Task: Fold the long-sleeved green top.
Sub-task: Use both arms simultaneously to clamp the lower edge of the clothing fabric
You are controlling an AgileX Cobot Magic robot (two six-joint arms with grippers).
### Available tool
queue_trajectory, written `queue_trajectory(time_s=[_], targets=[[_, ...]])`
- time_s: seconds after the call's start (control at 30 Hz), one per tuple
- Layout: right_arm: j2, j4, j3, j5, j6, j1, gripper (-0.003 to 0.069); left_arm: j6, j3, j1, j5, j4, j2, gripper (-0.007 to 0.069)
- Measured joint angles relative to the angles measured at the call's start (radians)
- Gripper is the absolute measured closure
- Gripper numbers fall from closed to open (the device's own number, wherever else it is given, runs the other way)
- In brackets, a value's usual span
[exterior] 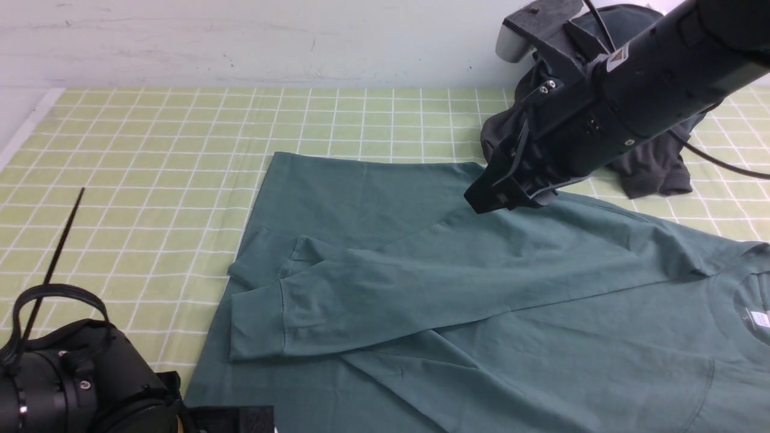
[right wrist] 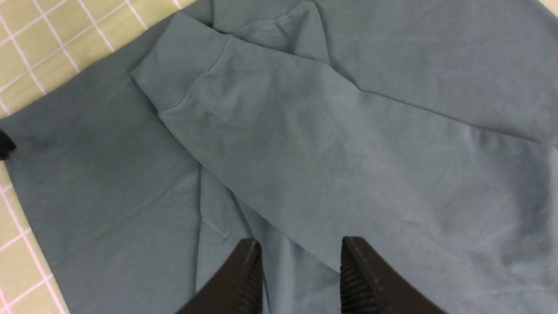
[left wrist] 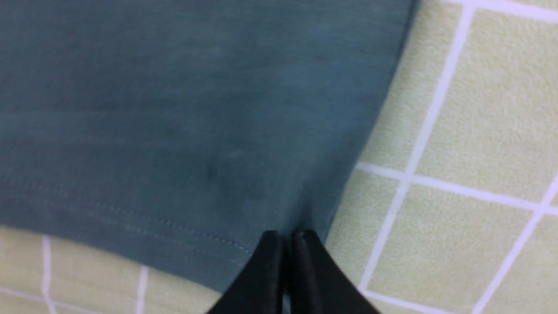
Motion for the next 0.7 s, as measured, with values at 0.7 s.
queue_trajectory(time_s=[0.7], targets=[[-0.070,0.023,0.000,0.044,-0.028,0.000,0.0416,-0.173,0.002,0.000,0.044,-0.001,-0.038,0.0372]])
